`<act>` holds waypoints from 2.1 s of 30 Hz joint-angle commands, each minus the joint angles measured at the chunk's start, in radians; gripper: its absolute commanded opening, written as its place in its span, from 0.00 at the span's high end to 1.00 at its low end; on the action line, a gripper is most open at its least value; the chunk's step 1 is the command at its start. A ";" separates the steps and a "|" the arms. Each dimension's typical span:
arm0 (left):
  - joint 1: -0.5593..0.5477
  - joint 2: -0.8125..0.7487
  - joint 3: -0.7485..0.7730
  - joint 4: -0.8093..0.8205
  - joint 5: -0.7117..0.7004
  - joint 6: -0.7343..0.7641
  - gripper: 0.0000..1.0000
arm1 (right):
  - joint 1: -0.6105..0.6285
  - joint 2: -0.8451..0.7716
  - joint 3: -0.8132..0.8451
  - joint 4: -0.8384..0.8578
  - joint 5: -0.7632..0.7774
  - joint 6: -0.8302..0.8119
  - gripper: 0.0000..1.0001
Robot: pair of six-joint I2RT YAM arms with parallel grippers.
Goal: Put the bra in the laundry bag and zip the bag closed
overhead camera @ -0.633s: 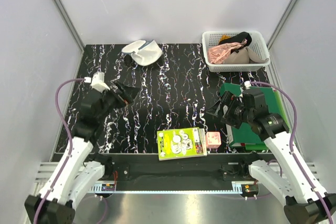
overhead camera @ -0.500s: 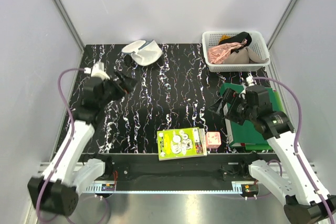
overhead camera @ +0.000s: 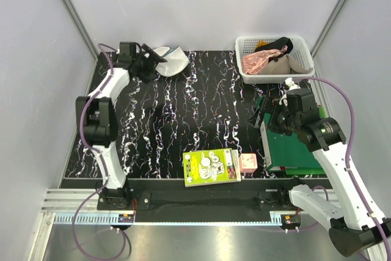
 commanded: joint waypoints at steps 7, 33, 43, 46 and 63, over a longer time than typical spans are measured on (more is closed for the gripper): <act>-0.009 0.255 0.283 0.048 -0.076 -0.398 0.07 | -0.005 0.102 0.087 -0.038 0.171 -0.147 0.00; -0.006 0.450 0.489 0.015 -0.078 -0.405 0.96 | -0.006 0.128 0.084 -0.071 0.114 -0.110 0.00; -0.213 0.042 0.064 -0.148 -0.063 0.290 1.00 | -0.006 0.286 0.101 0.017 -0.142 -0.142 0.00; -0.325 -0.044 -0.019 -0.175 -0.087 0.432 1.00 | -0.006 0.334 0.118 0.074 -0.220 -0.136 0.00; -0.385 -0.196 0.158 -0.467 -0.180 0.626 0.16 | -0.006 0.566 0.217 0.211 -0.256 -0.029 0.00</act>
